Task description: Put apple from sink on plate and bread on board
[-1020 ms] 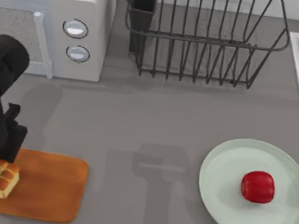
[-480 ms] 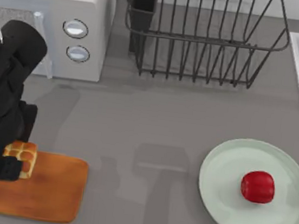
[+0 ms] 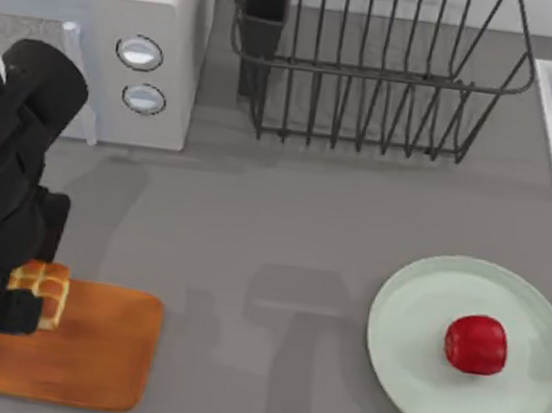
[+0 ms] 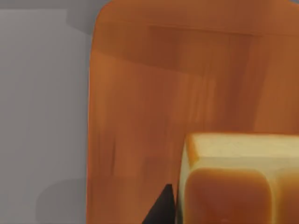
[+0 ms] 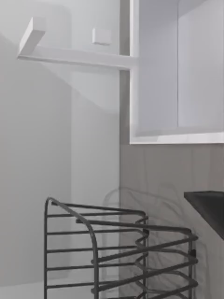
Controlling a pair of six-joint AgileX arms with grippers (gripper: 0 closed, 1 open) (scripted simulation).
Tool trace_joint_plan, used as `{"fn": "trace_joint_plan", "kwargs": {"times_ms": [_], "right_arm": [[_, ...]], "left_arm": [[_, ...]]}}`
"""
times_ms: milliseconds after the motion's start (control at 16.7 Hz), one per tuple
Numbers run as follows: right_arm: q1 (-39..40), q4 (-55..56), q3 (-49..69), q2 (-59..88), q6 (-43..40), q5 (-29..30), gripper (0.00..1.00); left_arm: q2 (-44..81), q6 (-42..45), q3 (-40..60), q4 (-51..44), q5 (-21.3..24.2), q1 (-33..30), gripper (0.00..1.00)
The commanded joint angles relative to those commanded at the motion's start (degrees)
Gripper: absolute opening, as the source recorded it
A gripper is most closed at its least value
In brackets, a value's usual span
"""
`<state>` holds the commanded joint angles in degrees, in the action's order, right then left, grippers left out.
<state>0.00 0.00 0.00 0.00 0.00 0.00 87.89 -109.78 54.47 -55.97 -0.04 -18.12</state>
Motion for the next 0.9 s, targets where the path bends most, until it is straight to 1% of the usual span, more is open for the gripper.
{"fn": "trace_joint_plan", "kwargs": {"times_ms": [900], "right_arm": [[0.00, 0.00, 0.00, 0.00, 0.00, 0.00, 1.00]], "left_arm": [[3.96, 0.03, -6.20, 10.48, -0.05, -0.31, 0.00]]}}
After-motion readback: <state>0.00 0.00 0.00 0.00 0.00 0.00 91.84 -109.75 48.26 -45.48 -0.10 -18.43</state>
